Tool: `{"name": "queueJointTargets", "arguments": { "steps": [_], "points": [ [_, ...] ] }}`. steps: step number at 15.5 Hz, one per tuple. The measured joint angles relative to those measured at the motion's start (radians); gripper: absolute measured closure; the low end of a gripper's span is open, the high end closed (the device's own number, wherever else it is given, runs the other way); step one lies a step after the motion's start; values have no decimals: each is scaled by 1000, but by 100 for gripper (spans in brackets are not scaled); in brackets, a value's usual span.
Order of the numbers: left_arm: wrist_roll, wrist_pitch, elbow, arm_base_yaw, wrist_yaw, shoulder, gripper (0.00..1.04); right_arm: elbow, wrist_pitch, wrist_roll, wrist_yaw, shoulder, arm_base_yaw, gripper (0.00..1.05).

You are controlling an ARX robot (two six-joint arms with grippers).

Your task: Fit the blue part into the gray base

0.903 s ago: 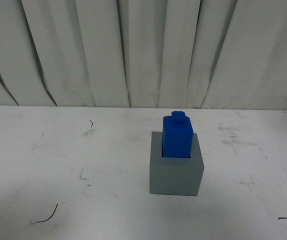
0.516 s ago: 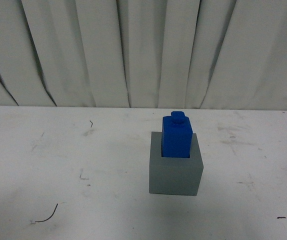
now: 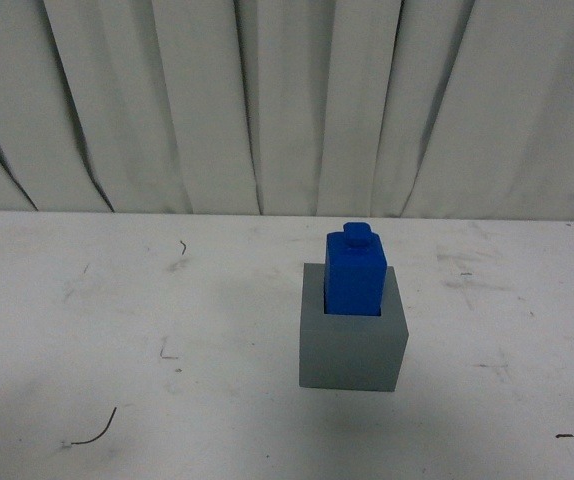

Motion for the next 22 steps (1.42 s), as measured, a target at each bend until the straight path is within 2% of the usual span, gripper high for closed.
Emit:
{"name": "queueJointTargets", "arguments": {
  "steps": [7, 13, 22],
  "points": [
    [0, 0, 0, 0, 0, 0, 7, -76, -101, 1, 2, -172, 1, 103],
    [0, 0, 0, 0, 0, 0, 7, -76, -277, 3, 2, -372, 1, 103],
    [0, 0, 0, 0, 0, 0, 7, -76, -461, 3, 2, -559, 1, 103]
  ]
}}
